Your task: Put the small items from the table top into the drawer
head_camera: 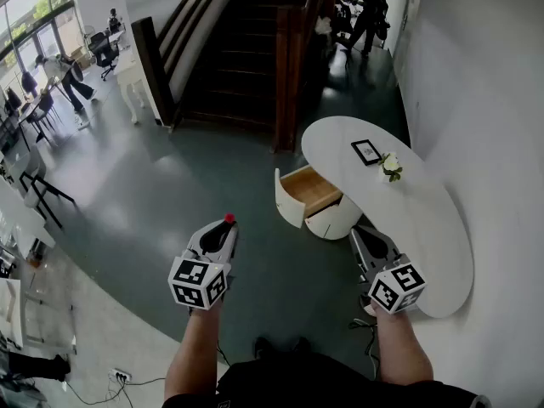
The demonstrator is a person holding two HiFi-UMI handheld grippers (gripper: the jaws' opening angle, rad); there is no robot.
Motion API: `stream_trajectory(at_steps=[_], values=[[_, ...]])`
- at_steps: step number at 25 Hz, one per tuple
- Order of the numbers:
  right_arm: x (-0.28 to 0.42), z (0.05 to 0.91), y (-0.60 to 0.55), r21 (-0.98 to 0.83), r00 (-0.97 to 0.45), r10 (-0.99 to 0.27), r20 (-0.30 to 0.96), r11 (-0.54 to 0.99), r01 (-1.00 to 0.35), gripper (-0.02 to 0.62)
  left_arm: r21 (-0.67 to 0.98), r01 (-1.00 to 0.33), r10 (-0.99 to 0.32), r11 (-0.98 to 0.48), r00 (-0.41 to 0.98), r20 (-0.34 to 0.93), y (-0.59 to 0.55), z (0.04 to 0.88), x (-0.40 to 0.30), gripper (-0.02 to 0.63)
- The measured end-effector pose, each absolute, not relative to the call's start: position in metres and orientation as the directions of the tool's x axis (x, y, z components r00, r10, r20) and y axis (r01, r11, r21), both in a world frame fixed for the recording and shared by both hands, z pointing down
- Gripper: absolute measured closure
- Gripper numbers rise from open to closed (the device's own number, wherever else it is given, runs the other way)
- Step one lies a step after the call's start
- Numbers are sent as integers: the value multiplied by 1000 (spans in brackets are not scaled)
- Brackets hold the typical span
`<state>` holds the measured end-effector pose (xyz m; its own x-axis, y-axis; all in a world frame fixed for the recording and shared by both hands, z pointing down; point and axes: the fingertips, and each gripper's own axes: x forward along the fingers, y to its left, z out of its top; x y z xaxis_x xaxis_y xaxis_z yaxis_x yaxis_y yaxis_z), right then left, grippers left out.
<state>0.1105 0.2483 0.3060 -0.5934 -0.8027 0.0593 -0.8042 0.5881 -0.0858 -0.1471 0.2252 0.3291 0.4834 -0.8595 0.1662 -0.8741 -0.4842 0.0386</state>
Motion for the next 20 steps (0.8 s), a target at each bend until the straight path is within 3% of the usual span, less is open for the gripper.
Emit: stream_trajectory(at_steps=[20], values=[[149,309,259,-115,-674,-739,18,668,-735,597,9,-881,-865,-473,466,186,236,323,-82,552]])
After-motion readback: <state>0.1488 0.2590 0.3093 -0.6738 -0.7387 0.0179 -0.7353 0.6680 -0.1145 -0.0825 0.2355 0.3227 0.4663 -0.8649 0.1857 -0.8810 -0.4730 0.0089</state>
